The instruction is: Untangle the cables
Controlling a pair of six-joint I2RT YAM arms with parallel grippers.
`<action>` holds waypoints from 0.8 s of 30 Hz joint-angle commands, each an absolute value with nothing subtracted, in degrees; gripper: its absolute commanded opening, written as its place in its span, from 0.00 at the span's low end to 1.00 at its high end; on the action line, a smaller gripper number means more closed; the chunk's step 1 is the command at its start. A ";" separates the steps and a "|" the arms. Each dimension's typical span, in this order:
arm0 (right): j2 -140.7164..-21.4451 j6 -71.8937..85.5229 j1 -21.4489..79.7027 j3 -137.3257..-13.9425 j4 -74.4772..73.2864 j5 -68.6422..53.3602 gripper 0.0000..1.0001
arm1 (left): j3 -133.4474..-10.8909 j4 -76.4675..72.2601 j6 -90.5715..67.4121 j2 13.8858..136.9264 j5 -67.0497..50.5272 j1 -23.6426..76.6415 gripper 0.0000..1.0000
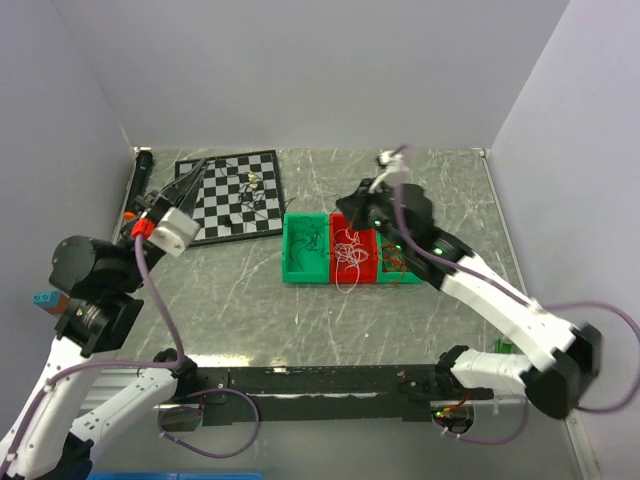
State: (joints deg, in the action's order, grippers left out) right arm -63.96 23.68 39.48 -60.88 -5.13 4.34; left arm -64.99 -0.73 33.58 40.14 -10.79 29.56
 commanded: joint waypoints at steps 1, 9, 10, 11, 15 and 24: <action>-71.44 19.87 39.46 -64.07 -0.35 4.74 0.00 | -65.66 -0.27 32.52 38.68 -11.34 29.44 0.01; -82.70 17.32 39.46 -65.83 0.97 9.05 0.00 | -64.95 -0.09 32.87 37.27 -11.34 29.44 0.01; -83.66 17.14 39.64 -66.35 0.79 9.40 0.00 | -64.60 -0.09 32.87 37.18 -11.42 29.44 0.01; -84.63 16.96 39.73 -66.71 0.53 9.93 0.00 | -64.51 -0.09 32.78 37.09 -11.51 29.44 0.01; -89.90 16.00 41.74 -69.69 -2.98 13.17 0.00 | -63.64 -0.09 32.17 36.91 -11.43 29.44 0.01; -102.03 20.21 45.35 -77.60 -11.50 14.77 0.00 | -62.40 3.07 30.24 35.25 -10.64 29.44 0.01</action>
